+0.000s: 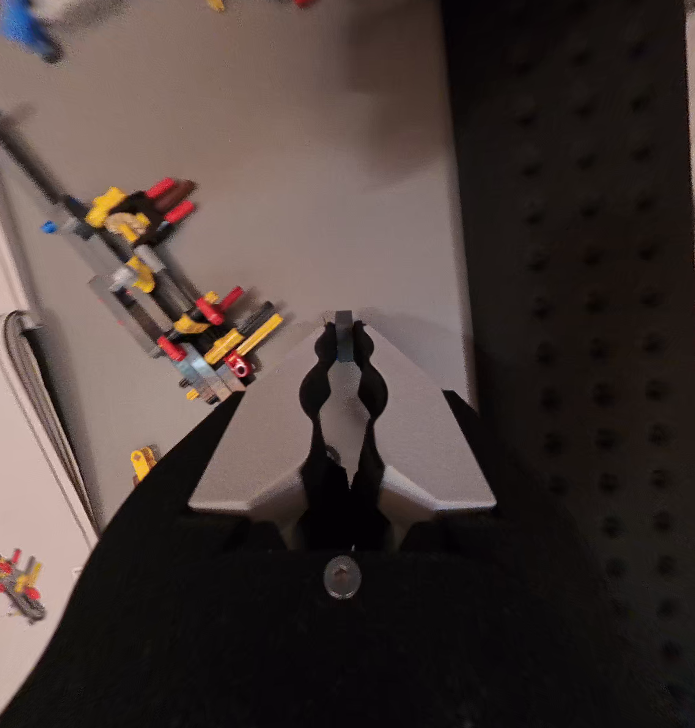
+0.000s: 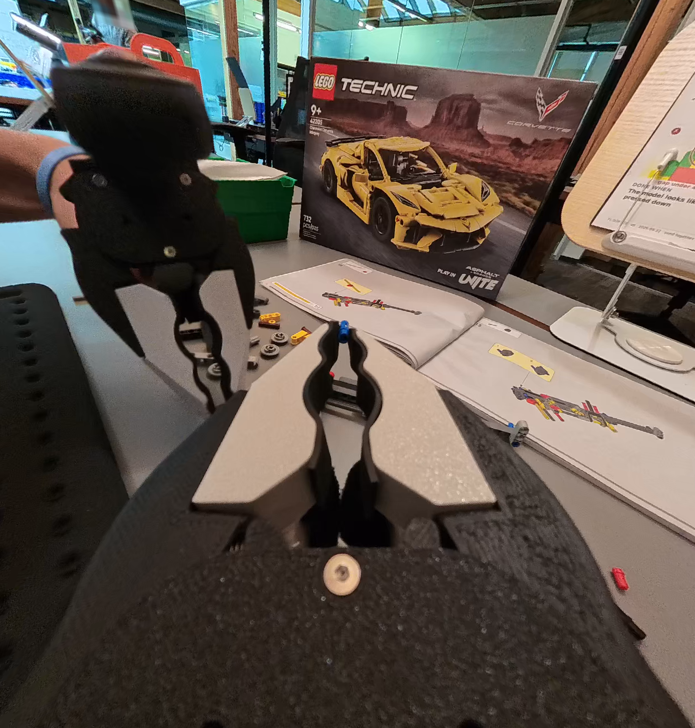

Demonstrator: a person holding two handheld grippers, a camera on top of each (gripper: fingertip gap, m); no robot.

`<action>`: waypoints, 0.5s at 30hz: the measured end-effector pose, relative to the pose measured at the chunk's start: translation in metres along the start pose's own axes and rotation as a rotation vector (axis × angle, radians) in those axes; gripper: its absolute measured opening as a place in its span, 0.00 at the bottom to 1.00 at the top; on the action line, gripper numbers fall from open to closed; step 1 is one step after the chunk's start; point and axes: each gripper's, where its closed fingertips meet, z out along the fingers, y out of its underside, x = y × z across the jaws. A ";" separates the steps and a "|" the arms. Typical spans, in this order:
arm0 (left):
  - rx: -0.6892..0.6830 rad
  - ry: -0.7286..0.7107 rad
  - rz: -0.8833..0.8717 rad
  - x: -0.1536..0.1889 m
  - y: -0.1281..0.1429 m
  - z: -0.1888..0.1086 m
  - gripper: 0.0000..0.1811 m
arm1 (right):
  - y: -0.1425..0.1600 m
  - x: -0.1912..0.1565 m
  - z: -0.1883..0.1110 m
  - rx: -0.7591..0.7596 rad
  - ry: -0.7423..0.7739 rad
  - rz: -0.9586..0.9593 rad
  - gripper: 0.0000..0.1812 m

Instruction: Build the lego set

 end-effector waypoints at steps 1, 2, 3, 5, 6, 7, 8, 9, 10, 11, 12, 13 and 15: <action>0.052 -0.014 -0.059 -0.005 -0.006 -0.004 0.03 | 0.000 0.001 0.000 0.001 0.004 0.003 0.02; 0.131 -0.022 -0.125 -0.009 -0.016 -0.009 0.03 | 0.000 0.001 0.000 0.001 0.004 0.009 0.02; 0.236 -0.015 -0.197 -0.010 -0.029 -0.015 0.04 | -0.002 0.002 -0.001 0.008 0.011 0.011 0.02; 0.463 0.006 -0.364 -0.017 -0.052 -0.031 0.04 | -0.009 0.002 -0.005 0.033 0.033 -0.015 0.02; 0.565 0.010 -0.455 -0.023 -0.059 -0.038 0.04 | -0.010 0.001 -0.007 0.029 0.046 -0.047 0.02; 0.658 0.017 -0.532 -0.028 -0.063 -0.045 0.04 | -0.011 -0.002 -0.008 0.024 0.057 -0.084 0.02; 0.744 0.016 -0.601 -0.035 -0.065 -0.052 0.04 | -0.012 -0.006 -0.009 0.024 0.062 -0.120 0.02; 0.823 0.015 -0.663 -0.041 -0.066 -0.059 0.04 | -0.013 -0.011 -0.009 0.023 0.058 -0.144 0.02; 0.896 0.030 -0.706 -0.044 -0.067 -0.066 0.04 | -0.012 -0.016 -0.007 0.016 0.047 -0.148 0.02; 0.955 0.039 -0.739 -0.046 -0.068 -0.070 0.04 | -0.010 -0.018 -0.004 0.000 0.038 -0.140 0.02; 0.989 0.033 -0.764 -0.048 -0.067 -0.073 0.03 | -0.007 -0.019 -0.001 -0.016 0.036 -0.136 0.02; 0.999 0.035 -0.769 -0.048 -0.066 -0.072 0.04 | -0.005 -0.019 0.001 -0.033 0.039 -0.139 0.02; 0.987 0.002 -0.773 -0.048 -0.061 -0.069 0.04 | -0.003 -0.022 0.003 -0.047 0.028 -0.147 0.02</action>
